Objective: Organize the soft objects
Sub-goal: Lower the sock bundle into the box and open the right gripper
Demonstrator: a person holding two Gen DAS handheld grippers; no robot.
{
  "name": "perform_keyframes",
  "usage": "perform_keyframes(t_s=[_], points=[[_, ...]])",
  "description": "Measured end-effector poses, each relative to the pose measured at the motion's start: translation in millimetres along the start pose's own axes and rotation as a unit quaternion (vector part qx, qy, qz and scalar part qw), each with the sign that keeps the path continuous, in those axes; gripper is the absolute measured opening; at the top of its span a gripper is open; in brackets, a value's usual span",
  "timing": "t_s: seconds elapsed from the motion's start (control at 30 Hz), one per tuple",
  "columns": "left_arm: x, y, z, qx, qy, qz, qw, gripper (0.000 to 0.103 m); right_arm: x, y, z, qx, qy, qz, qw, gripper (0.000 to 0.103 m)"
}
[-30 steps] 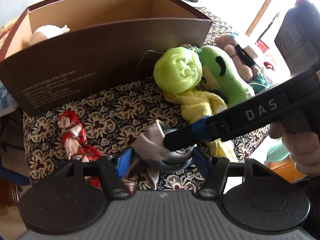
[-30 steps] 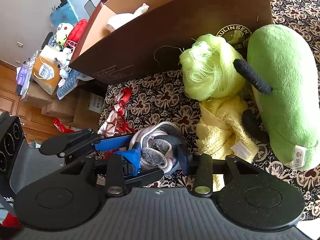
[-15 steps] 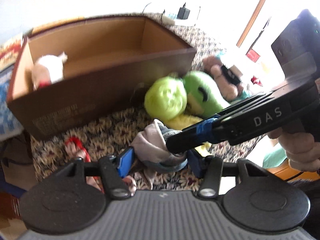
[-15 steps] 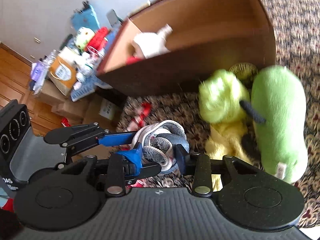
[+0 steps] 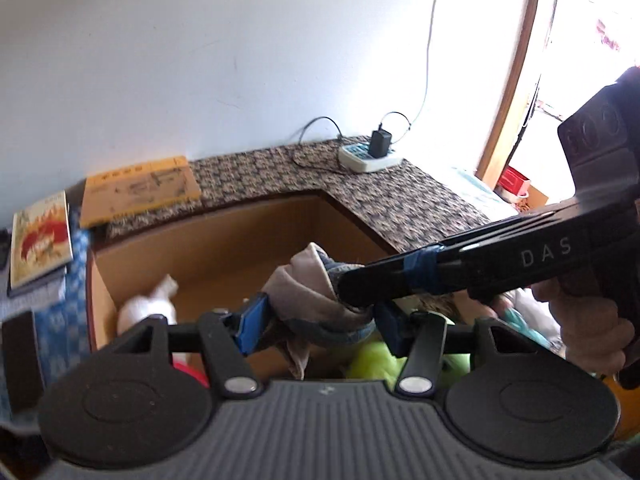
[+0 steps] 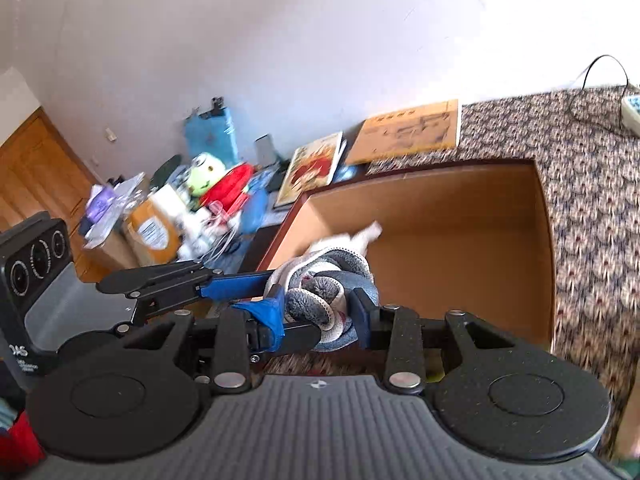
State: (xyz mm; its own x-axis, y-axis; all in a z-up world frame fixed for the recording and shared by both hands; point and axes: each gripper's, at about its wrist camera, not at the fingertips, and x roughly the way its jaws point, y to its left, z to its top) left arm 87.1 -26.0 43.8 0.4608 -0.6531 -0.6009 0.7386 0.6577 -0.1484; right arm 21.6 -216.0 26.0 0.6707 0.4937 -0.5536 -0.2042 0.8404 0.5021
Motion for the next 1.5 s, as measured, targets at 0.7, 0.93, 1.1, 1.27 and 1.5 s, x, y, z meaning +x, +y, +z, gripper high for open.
perform_keyframes(t_s=[0.7,0.93,1.1,1.27,1.5], points=[[154.3,97.8,27.3,-0.015,0.145,0.097,0.9846,0.056,151.6,-72.1,69.7,0.086,0.081,-0.050,0.992,0.018],[179.5,110.2,22.7,-0.036,0.199,0.137,0.9698,0.058,187.0,-78.9,71.3,0.092,0.125,-0.058,0.986,0.020],[180.5,114.2,22.6,-0.044,0.198,0.150,0.9676,0.067,194.3,-81.9,69.6,0.084,0.128,-0.075,0.985,0.021],[170.4,114.6,24.6,-0.050,0.188,0.154,0.9688,0.068,188.3,-84.3,71.8,0.089,0.123,-0.075,0.986,0.020],[142.8,103.1,30.5,-0.052,0.162,0.182,0.9685,0.068,166.2,-80.6,73.6,0.091,0.101,-0.074,0.988,0.020]])
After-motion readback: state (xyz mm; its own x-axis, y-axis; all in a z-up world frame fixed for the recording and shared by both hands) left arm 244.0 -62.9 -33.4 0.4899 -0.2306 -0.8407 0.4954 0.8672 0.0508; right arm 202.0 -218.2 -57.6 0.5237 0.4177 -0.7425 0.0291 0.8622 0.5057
